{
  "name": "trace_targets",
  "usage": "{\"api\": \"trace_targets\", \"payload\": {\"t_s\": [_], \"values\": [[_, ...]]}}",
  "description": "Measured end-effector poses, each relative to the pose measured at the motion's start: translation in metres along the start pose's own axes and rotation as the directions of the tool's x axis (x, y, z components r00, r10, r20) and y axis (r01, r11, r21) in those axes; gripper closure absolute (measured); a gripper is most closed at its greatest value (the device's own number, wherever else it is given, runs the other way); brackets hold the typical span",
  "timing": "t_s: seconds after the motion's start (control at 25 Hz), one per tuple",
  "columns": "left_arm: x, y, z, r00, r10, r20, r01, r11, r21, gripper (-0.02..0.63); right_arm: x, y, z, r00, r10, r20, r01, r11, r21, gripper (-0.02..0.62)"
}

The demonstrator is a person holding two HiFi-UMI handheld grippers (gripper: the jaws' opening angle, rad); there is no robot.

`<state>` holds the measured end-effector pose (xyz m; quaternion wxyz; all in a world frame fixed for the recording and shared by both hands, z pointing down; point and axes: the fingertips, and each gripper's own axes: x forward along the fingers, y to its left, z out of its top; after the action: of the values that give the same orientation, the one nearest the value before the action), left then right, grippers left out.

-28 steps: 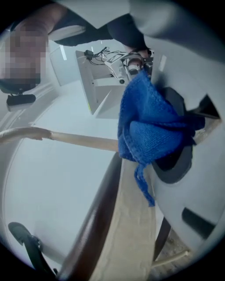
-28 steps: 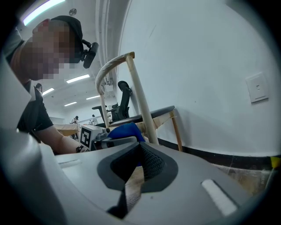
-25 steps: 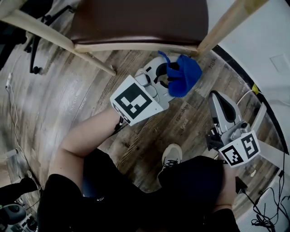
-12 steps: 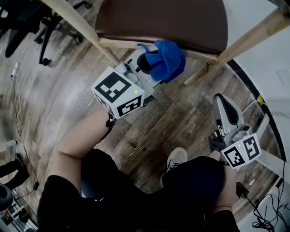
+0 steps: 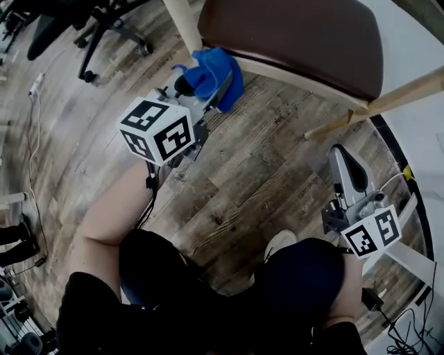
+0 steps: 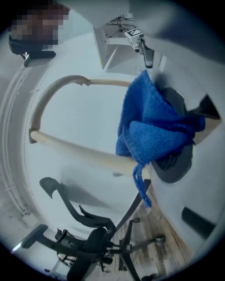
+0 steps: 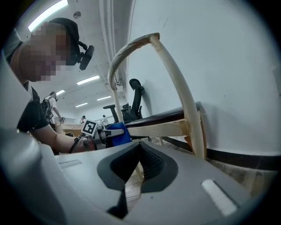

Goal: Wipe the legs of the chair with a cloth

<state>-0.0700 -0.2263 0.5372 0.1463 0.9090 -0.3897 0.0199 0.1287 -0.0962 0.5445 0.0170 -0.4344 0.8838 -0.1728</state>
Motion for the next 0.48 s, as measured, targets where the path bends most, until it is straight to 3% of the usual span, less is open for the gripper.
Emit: {"api": "trace_targets", "payload": {"t_s": [0.2, 0.32, 0.48], "values": [[-0.020, 0.025, 0.005, 0.999, 0.050, -0.007, -0.049, 0.997, 0.062, 0.479, 0.008, 0.013, -0.001, 1.000, 0.013, -0.005, -0.013, 1.000, -0.014, 0.588], [-0.030, 0.037, 0.008, 0.996, 0.084, 0.012, -0.084, 0.995, 0.058, 0.477, 0.010, 0.016, -0.001, 1.000, 0.017, -0.009, -0.017, 1.000, -0.017, 0.588], [-0.030, 0.043, 0.012, 0.996, 0.083, 0.014, -0.084, 0.993, 0.085, 0.473, 0.009, 0.017, -0.001, 1.000, 0.012, -0.016, -0.013, 1.000, -0.026, 0.589]]}}
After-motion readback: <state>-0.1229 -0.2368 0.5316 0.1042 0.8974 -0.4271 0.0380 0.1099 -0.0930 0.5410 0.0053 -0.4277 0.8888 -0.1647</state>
